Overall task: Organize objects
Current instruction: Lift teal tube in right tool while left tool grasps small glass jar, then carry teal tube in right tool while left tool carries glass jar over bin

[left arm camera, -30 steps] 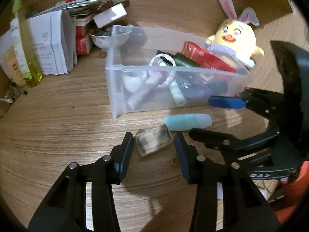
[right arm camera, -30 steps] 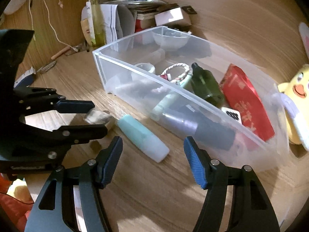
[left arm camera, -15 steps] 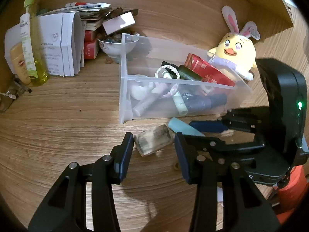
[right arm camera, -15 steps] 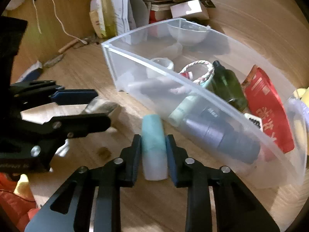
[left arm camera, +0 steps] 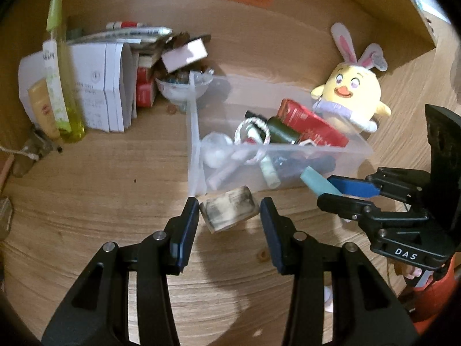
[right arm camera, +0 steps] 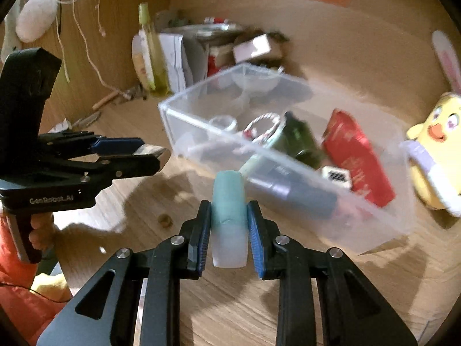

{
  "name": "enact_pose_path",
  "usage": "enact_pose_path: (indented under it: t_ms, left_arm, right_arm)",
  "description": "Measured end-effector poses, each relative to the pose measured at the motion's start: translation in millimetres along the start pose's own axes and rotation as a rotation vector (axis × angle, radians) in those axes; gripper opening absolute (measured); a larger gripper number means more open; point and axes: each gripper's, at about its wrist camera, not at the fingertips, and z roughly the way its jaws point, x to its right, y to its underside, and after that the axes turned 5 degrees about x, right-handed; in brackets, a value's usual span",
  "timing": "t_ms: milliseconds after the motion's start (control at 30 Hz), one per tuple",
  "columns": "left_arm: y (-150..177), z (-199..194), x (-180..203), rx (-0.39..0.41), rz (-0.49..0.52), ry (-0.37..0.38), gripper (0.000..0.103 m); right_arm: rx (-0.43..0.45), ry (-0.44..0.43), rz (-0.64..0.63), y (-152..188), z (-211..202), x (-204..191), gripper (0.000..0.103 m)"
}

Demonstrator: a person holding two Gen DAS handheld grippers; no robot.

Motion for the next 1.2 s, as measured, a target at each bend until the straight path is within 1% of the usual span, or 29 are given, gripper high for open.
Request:
enact_pose_path:
  t_ms: [167, 233, 400, 700, 933, 1200]
  left_arm:
    - [-10.7, -10.2, 8.5, 0.048, 0.013, -0.004, 0.044]
    - [-16.2, -13.2, 11.4, 0.066, 0.014, -0.001, 0.044]
    - [-27.8, -16.9, 17.2, 0.097, 0.021, -0.004, 0.044]
    - [-49.0, -22.9, 25.7, 0.160, 0.053, -0.031, 0.044]
    - [-64.9, -20.4, 26.5, 0.190, 0.054, -0.048, 0.044]
    - [-78.6, -6.5, 24.6, 0.191, 0.058, -0.082, 0.044]
  right_arm:
    - [0.050, 0.012, 0.011, -9.3, -14.7, 8.1, 0.023]
    - [0.075, 0.030, 0.011, -12.5, -21.1, 10.8, 0.023]
    - [0.127, 0.043, 0.032, -20.5, -34.4, 20.5, 0.023]
    - [0.206, 0.074, 0.056, -38.6, -53.8, 37.3, 0.023]
    - [0.241, 0.135, 0.046, -50.9, -57.6, 48.0, 0.023]
    - [0.251, 0.149, 0.095, -62.9, -46.2, 68.8, 0.023]
